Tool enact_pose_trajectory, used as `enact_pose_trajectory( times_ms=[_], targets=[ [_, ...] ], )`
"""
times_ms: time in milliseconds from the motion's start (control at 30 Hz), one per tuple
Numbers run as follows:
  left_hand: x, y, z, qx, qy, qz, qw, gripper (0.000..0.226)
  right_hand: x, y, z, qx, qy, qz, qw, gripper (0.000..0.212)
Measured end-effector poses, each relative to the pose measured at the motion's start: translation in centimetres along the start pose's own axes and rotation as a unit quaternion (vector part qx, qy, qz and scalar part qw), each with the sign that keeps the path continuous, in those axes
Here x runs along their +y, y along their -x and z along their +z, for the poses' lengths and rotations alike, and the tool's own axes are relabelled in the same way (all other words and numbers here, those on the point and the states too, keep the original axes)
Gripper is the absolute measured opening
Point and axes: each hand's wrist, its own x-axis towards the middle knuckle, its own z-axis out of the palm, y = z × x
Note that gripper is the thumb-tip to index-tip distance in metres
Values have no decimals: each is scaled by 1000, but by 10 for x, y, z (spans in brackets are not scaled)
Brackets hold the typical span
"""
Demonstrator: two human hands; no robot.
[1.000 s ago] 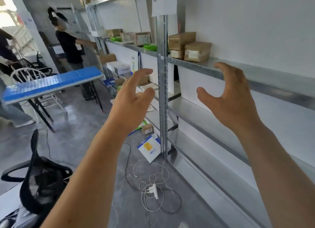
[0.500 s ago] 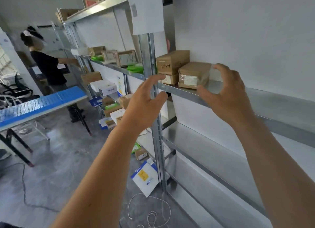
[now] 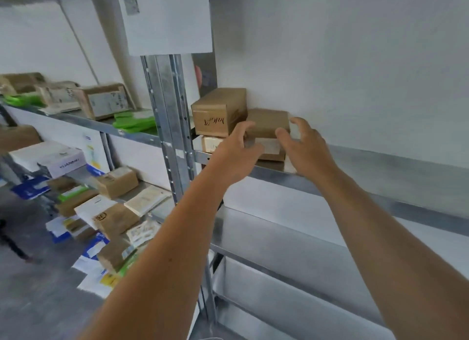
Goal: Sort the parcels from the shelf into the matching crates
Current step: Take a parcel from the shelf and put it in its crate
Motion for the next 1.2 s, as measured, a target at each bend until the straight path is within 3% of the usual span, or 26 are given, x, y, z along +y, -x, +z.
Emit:
enact_pose_trajectory(
  times_ms=[100, 367, 467, 567, 733, 1067, 1200],
  targets=[
    [-8, -17, 3, -28, 21, 13, 999, 64, -5, -7, 11, 20, -13, 21, 1000, 58],
    [-6, -33, 3, -18, 44, 30, 998, 71, -11, -1, 15, 158, -83, 29, 983, 32],
    [6, -27, 5, -38, 73, 50, 995, 62, -5, 10, 1, 165, -95, 8, 982, 52],
    [28, -18, 15, -57, 106, 60, 991, 70, 5, 25, -25, 160, -79, -17, 984, 76],
    [81, 15, 50, -82, 153, 85, 981, 57, 22, 72, -92, 191, -50, -21, 980, 82],
    [231, 132, 199, -147, 240, 143, 949, 38, 109, 215, -283, 281, -108, -30, 953, 66],
    [298, 186, 261, -187, 276, 149, 931, 29, 139, 287, -367, 328, -58, -47, 942, 48]
  ],
)
